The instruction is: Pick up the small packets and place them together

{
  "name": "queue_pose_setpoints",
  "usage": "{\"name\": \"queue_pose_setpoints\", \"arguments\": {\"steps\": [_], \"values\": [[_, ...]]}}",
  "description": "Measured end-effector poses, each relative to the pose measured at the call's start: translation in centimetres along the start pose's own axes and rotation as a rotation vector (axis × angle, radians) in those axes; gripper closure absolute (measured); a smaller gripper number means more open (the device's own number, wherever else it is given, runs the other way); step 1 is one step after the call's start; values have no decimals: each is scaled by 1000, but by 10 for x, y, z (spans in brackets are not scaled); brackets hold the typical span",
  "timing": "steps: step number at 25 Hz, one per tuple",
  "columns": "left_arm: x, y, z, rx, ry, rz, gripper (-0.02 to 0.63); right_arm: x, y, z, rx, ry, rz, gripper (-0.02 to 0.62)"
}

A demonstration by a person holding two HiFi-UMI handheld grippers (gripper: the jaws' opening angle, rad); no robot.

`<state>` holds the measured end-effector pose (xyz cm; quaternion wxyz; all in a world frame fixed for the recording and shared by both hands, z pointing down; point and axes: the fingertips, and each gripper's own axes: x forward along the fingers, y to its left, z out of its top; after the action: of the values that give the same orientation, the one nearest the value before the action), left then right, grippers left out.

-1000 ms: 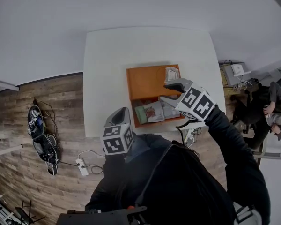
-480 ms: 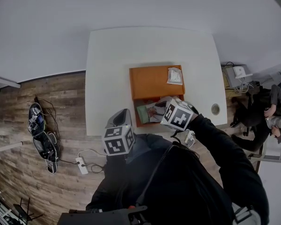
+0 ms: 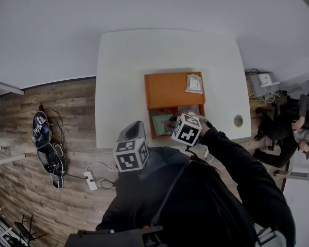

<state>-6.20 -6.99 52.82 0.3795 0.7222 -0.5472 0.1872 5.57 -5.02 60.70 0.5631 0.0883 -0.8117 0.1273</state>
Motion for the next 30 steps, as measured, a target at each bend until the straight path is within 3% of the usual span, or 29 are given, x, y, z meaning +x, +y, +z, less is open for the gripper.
{"name": "queue_pose_setpoints", "arguments": {"steps": [17, 25, 30], "values": [[1, -2, 0, 2, 1, -5, 607, 1, 2, -4, 15, 15, 12, 557], [1, -1, -1, 3, 5, -6, 607, -26, 0, 4, 4, -46, -6, 580], [2, -4, -1, 8, 3, -13, 607, -64, -15, 14, 15, -127, -67, 580]]}}
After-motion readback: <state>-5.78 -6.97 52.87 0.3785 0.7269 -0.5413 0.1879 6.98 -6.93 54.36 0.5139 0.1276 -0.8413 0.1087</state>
